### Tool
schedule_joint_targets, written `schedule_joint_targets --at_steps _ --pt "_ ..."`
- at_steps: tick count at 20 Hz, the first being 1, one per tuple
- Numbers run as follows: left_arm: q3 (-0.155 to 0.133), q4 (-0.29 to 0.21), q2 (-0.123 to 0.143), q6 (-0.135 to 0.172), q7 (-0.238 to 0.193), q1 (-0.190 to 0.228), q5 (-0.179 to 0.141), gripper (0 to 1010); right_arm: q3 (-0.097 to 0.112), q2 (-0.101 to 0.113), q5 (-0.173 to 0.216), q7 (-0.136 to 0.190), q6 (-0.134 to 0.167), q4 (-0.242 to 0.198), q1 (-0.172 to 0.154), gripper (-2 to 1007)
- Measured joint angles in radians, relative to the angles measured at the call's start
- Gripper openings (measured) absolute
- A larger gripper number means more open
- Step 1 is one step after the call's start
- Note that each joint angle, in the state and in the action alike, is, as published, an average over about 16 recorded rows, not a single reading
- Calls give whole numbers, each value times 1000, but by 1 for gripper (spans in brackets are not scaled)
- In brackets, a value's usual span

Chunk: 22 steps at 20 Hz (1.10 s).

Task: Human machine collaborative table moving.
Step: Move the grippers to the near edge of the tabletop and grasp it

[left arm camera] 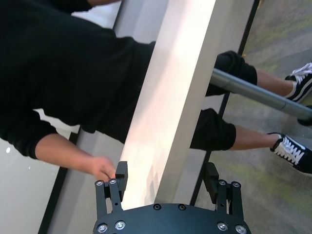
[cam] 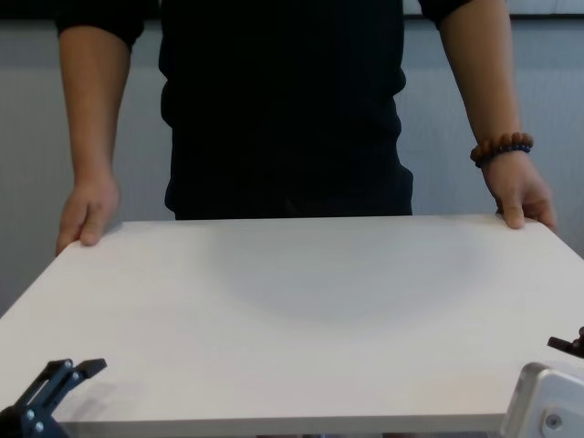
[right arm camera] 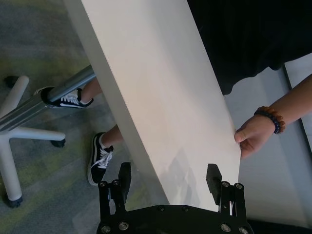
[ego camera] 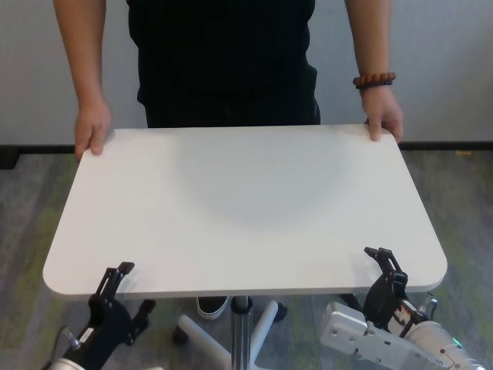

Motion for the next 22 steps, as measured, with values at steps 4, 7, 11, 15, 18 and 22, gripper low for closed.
schedule_joint_targets --at_steps 4,7,11,15,18,22 --pt "-8 33 -20 -4 -3 -25 7 1003 7 -8 -5 8 -7 7 -1 1005" --pt "-15 56 -34 -7 -4 -42 11 1003 13 -14 -9 13 -12 12 -1 1005" --pt "-24 81 -49 -11 -1 -59 16 1003 18 -21 -14 20 -17 17 -2 1005" --pt "-34 99 -62 -18 4 -72 18 1003 23 -28 -22 26 -22 22 -2 1005" --pt "-41 107 -70 -23 6 -77 18 1003 26 -33 -30 31 -26 27 -1 1005" --pt "-48 110 -76 -29 9 -81 15 1003 28 -39 -42 38 -32 34 4 1005"
